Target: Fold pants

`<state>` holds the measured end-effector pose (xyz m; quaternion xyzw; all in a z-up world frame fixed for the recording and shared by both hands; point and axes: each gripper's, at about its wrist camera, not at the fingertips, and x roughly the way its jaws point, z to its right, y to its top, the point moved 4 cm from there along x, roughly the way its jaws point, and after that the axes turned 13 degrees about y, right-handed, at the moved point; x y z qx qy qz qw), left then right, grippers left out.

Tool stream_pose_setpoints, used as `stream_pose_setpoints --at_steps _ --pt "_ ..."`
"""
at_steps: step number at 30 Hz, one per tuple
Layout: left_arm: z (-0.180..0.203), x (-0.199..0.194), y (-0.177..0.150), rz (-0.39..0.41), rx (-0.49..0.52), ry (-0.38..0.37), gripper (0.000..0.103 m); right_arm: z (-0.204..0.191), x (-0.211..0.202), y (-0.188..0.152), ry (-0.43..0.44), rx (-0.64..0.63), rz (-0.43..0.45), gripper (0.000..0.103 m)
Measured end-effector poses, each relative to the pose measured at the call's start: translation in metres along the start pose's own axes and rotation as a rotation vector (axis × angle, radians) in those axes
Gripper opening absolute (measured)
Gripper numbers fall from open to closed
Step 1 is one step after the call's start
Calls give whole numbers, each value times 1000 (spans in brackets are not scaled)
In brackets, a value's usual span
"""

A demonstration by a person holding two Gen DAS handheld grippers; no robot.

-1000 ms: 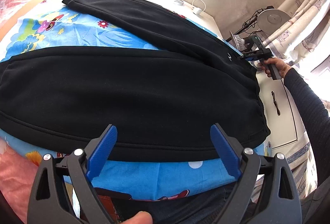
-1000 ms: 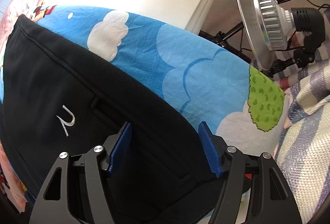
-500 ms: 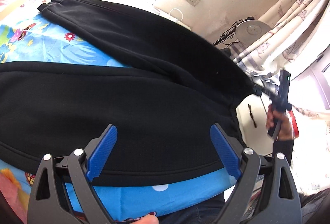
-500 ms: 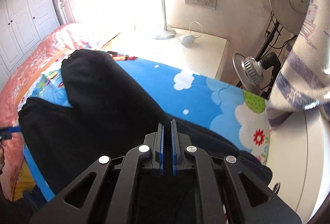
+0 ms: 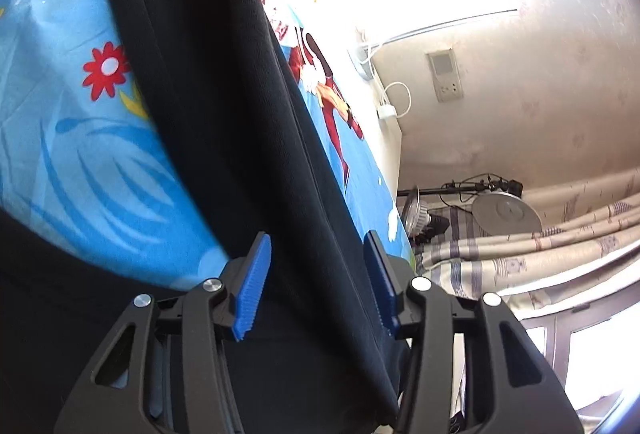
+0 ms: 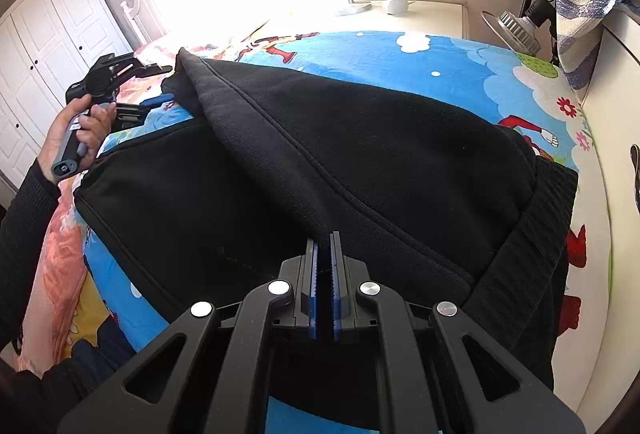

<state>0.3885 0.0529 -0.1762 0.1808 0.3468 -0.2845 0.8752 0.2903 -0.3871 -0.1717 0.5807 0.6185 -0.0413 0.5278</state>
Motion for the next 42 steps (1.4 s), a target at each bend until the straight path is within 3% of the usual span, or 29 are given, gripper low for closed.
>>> stream_pose_setpoints --at_steps 6,7,8,9,11,13,16,20,21,23,25,26,30,34,35,38,40,41,42 --pt "-7 50 40 -62 -89 89 44 1 1 -1 9 -4 -15 7" --pt "-11 56 43 -61 -97 90 35 1 -1 0 11 -2 -13 7" --pt "-10 57 46 -55 -88 85 12 1 -2 1 12 -2 -12 7" --pt "-10 54 48 -41 -79 73 6 1 -3 1 11 -2 -11 7" --pt "-6 31 41 1 -63 17 5 2 -6 -1 -4 4 -13 7" --pt "-2 -5 22 53 -29 -27 5 5 -15 -7 -19 23 -5 7" --pt "-17 -58 -33 102 42 -49 5 16 -36 -21 -26 78 18 7" --pt "-72 -85 -122 60 58 -6 5 31 -45 -53 -82 158 -21 8" --pt "-87 -84 -140 33 50 1 5 34 -47 -61 -93 180 -26 13" --pt "-114 -83 -165 13 37 27 5 35 -53 -74 -102 230 -16 32" --pt "-128 -82 -174 27 26 21 5 38 -67 -82 -159 276 22 74" --pt "-135 -83 -177 23 15 11 5 39 -75 -84 -175 291 49 77" --pt "-130 -79 -177 29 36 2 5 49 -95 -87 -156 383 127 77" --pt "-137 -84 -181 33 26 -23 5 67 -89 -83 -115 499 163 72" --pt "-136 -83 -182 31 18 -24 7 70 -84 -83 -110 514 162 72" --pt "-147 -84 -180 31 -23 -33 27 75 -71 -80 -105 543 156 72" --pt "-147 -82 -179 34 -23 -35 28 78 -67 -78 -125 554 171 71" --pt "-146 -80 -178 33 -19 -39 28 80 -68 -78 -141 563 182 68" --pt "-144 -80 -177 36 -15 -39 28 82 -69 -78 -173 563 189 53"
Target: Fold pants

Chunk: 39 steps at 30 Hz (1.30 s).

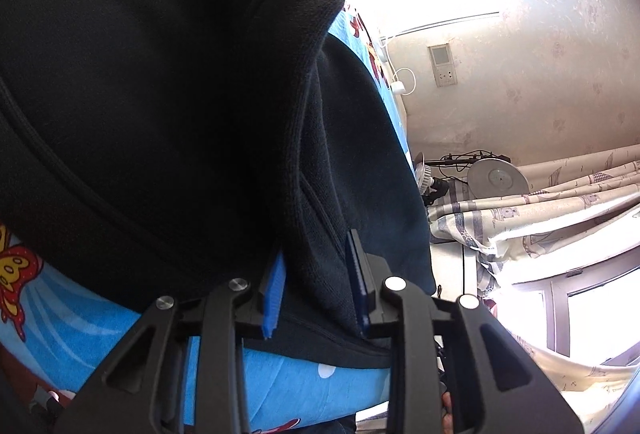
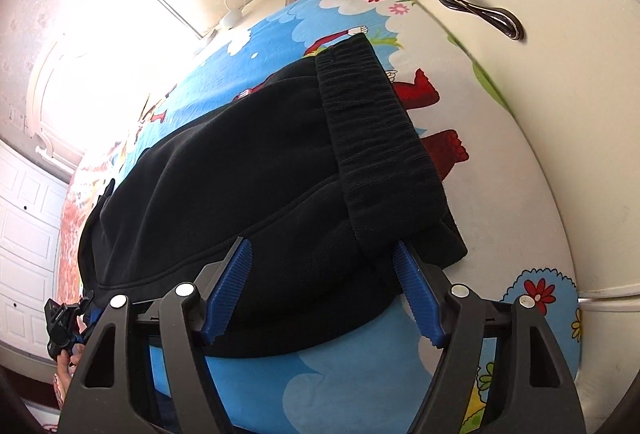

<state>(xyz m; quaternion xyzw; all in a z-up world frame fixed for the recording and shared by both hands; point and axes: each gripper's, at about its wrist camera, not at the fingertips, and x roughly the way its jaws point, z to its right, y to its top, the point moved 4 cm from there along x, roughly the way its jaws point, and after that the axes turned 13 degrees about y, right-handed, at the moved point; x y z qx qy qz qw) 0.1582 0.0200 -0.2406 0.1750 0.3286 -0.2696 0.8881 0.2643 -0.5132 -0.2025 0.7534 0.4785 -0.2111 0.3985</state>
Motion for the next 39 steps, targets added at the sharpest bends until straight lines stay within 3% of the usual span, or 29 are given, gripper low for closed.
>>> stream_pose_setpoints --at_steps 1,2,3,7,14,21,25,27,29,31,32,33,37,39 --pt "1 1 1 2 5 3 28 1 -1 1 -29 -9 15 33" --pt "1 2 3 4 6 9 20 2 -1 2 -32 -15 23 29" --pt "0 3 5 3 1 23 5 3 -2 3 -28 -17 28 25" --pt "3 -21 3 28 30 21 5 -11 -21 3 -47 -85 72 17" --pt "10 -72 -14 63 90 21 5 -35 -51 -3 -82 -181 103 15" --pt "-31 -44 -33 -23 10 63 5 -3 -14 -26 -174 -158 0 16" --pt "-31 -41 -33 -19 34 70 6 -6 -16 -32 -200 -191 -26 16" --pt "-27 -38 -31 -15 38 98 18 -10 -20 -31 -230 -201 -21 16" --pt "-24 -43 -31 0 55 126 32 -22 -32 -29 -292 -243 21 31" --pt "-21 -57 -29 53 95 182 46 -39 -46 -23 -353 -321 86 74" --pt "-18 -66 -26 91 124 225 51 -49 -50 -21 -350 -359 111 84" --pt "-12 -75 -21 135 159 270 54 -59 -51 -20 -339 -394 131 90" --pt "29 -95 4 344 381 588 59 -81 -21 -18 -290 -455 107 90" --pt "57 -88 19 418 508 699 65 -88 6 -22 -288 -471 77 90"
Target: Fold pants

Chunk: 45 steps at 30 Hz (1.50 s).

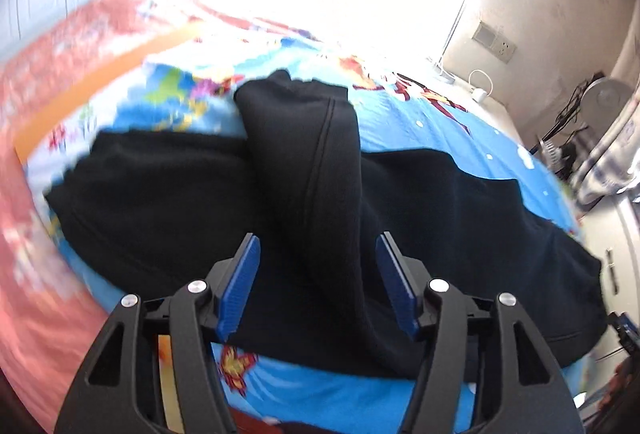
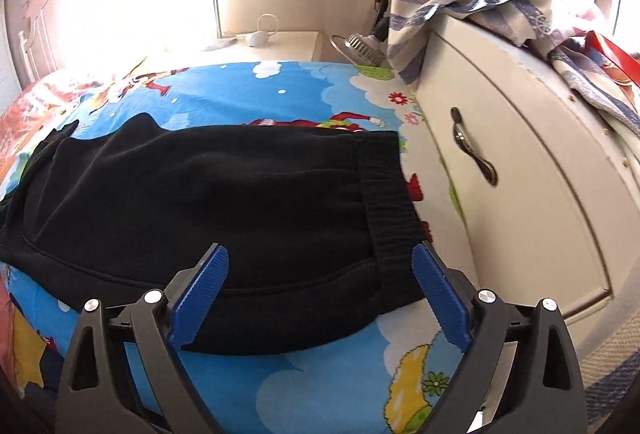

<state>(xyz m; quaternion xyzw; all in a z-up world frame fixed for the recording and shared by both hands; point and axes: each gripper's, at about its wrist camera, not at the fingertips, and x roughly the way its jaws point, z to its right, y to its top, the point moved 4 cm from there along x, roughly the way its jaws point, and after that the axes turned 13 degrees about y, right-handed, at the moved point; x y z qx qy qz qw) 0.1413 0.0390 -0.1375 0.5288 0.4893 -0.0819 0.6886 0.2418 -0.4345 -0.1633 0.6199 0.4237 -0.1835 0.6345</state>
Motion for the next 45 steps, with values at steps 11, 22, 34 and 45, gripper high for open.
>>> stream_pose_setpoints --at_steps 11,22,34,45 --pt "99 150 71 -126 401 432 70 -21 50 -34 -18 18 -96 90" --pt "-82 78 82 -5 -351 136 16 -23 50 -38 -20 15 -88 92" --pt "-278 68 -42 -35 -916 -176 46 -16 53 -32 -4 19 -104 95" --pt "-251 152 12 -196 -858 -303 21 -13 54 -31 16 6 -115 96"
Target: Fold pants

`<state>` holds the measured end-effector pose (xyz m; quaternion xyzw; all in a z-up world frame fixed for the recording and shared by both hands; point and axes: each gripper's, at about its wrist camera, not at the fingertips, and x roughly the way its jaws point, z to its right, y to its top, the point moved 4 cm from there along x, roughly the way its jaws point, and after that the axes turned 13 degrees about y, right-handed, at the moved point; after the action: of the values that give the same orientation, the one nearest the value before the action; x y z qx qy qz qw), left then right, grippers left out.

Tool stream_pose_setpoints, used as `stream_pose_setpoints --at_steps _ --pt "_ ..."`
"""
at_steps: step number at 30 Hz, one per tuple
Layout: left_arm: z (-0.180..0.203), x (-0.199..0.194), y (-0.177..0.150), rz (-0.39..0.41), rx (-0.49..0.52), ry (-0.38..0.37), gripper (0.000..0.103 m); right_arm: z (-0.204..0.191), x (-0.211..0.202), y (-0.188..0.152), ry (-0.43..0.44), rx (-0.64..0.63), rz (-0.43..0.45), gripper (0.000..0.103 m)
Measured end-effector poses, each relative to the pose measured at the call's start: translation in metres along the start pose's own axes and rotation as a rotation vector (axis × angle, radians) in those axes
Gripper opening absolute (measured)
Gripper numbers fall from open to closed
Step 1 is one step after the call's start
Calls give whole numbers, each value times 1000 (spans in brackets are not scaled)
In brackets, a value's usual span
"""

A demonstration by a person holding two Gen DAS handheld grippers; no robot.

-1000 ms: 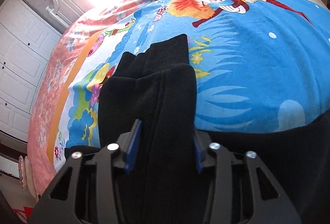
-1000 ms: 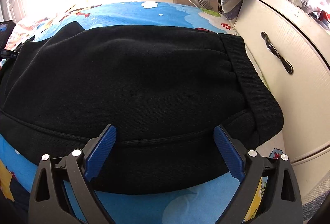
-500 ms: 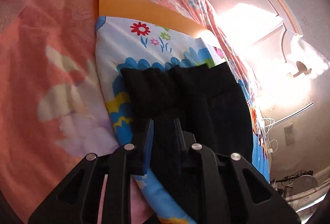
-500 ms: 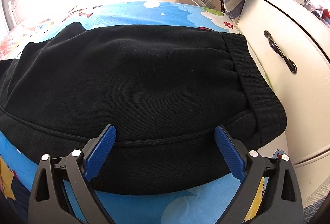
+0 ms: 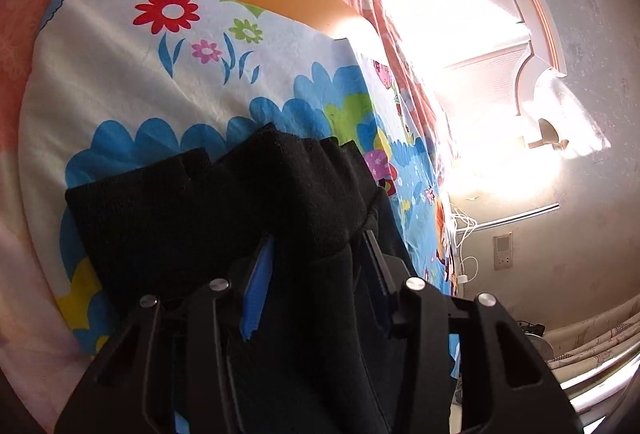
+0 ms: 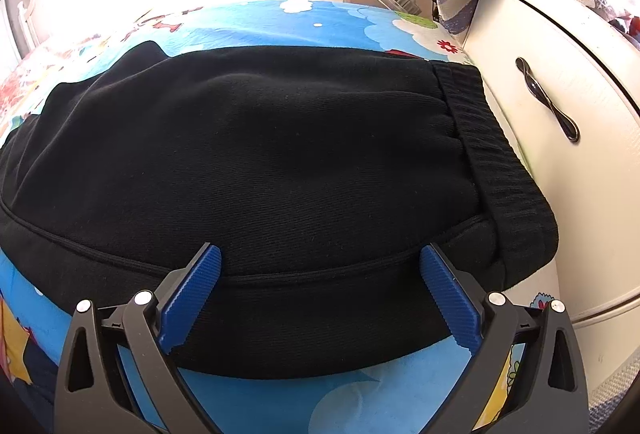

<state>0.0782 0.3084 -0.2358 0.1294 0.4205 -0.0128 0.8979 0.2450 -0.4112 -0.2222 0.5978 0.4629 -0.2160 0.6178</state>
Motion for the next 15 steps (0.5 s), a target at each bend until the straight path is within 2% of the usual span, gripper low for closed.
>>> stream_pose_setpoints --at_steps 2,5,7,8,10,12,13,15 --pt "8 -9 8 7 29 -8 5 1 0 1 4 -6 -6 96" --pt "22 -68 -1 114 77 -28 5 2 0 1 13 -11 -10 97" --pt "15 -98 -15 165 63 -36 5 3 1 1 13 -11 -11 97" --pt "7 -103 -21 176 52 -24 5 3 1 2 11 -11 -13 97" --pt "-18 -89 -27 144 19 19 5 2 2 3 11 -18 -21 97" --pt "-44 -65 -30 58 -32 19 10 3 2 3 16 -30 -26 97" --pt "-51 -61 -31 43 -50 -10 13 4 1 3 21 -33 -29 97" --pt "-54 -69 -30 75 -51 -67 39 4 2 3 26 -31 -28 97"
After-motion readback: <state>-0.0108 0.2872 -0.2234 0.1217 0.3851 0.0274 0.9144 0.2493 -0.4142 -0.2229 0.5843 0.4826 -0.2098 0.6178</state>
